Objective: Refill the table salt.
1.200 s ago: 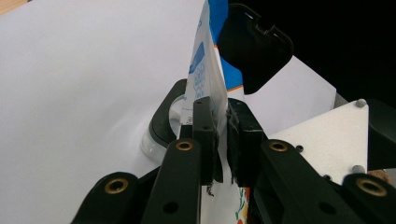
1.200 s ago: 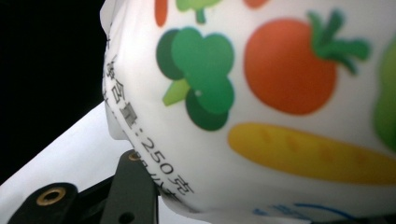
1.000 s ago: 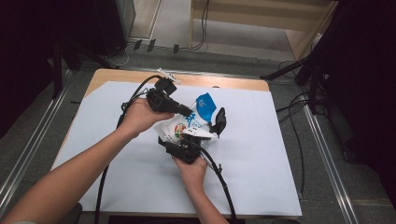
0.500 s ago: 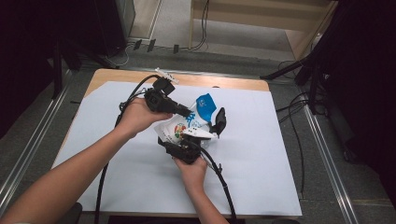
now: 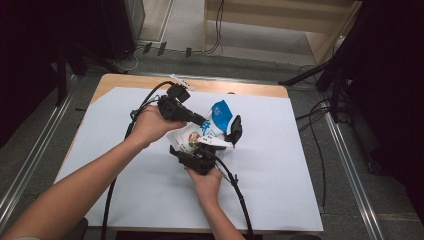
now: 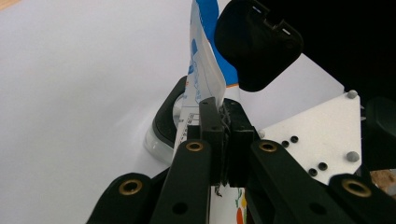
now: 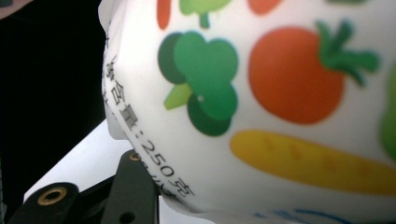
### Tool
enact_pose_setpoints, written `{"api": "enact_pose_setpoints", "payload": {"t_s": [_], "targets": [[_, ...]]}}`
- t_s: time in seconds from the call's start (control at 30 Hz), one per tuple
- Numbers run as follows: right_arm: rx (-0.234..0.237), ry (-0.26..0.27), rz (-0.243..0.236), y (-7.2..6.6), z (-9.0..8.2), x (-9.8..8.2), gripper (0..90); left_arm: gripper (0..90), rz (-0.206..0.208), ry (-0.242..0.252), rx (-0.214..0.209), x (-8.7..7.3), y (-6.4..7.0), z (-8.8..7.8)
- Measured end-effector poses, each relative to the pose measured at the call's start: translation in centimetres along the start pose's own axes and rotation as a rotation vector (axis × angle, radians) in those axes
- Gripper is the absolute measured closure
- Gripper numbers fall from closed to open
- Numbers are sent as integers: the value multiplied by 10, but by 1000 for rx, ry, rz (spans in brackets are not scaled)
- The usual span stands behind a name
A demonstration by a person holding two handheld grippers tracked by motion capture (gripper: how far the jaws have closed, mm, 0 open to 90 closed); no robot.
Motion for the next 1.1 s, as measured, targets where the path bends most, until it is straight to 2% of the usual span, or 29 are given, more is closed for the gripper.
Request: {"api": "enact_pose_setpoints", "payload": {"t_s": [0.27, 0.43, 0.57, 0.83, 1.1], "targets": [[-12, 2, -12, 1, -1, 2, 595, 900, 2, 14, 8, 2, 1, 1], [7, 11, 11, 1, 0, 3, 596, 900, -6, 17, 8, 3, 2, 2], [14, 20, 6, 0, 1, 5, 596, 889, -10, 26, 1, 4, 1, 0], [29, 34, 30, -2, 0, 5, 597, 854, 3, 17, 0, 0, 0, -6], [17, 24, 27, -3, 3, 2, 599, 888, 8, -5, 3, -3, 0, -6]]}}
Point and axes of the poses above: each handheld gripper's, and its own axes: z roughly forward along the jaws, x roughly out of its top, y roughly to its right, the point moved 6 cm from there along z, roughly forward along the jaws, and after that the axes turned 10 degrees about x, right-handed, at the moved point
